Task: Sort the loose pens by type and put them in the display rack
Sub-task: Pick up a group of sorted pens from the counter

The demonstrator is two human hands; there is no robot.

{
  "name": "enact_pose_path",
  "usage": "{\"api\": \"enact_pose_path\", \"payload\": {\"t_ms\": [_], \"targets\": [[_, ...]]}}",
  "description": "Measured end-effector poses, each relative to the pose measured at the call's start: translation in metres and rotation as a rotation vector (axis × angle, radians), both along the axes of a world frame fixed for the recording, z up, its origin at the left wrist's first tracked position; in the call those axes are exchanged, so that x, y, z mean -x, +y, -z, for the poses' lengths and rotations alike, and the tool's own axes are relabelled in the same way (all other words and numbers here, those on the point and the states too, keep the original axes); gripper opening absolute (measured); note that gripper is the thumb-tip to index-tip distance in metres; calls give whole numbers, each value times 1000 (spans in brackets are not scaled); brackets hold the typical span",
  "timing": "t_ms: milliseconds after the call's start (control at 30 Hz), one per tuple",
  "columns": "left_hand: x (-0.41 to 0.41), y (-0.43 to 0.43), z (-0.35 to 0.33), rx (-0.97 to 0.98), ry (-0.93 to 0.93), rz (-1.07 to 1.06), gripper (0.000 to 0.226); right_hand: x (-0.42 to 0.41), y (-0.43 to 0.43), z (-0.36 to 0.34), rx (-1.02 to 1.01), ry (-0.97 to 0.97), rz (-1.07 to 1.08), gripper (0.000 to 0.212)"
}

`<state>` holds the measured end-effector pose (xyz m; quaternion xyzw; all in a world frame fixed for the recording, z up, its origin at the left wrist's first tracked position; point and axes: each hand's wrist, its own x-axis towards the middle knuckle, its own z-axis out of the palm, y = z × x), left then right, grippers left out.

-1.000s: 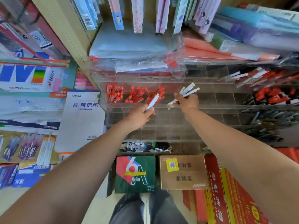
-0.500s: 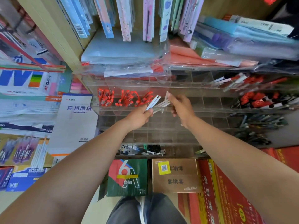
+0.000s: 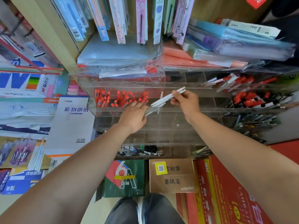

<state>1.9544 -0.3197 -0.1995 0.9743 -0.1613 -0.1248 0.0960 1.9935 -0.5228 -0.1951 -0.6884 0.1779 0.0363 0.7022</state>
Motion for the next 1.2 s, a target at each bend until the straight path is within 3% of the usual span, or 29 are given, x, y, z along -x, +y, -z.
{"api": "enact_pose_path", "payload": {"t_ms": [167,333,533,733,900,1067,1200], "targets": [[13,6,9,-133,200,-6,73,-9,13,7,101,-38,31,2],[16,4,13,-103,201,-35,74,-12,30,35,244,9,-62,18],[16,8,16,-77,192,-46,75,-16,35,53,420,-69,-71,14],[16,7,20,-59,176,-55,72,-11,26,48,728,-137,-250,13],[21,14,17,18,102,-61,58,6,33,33,802,-246,-337,15],[42,48,9,49,-15,-116,34,33,73,20,843,-366,-593,18],[77,119,7,21,-20,-220,28,59,139,21,945,-401,-831,19]]}}
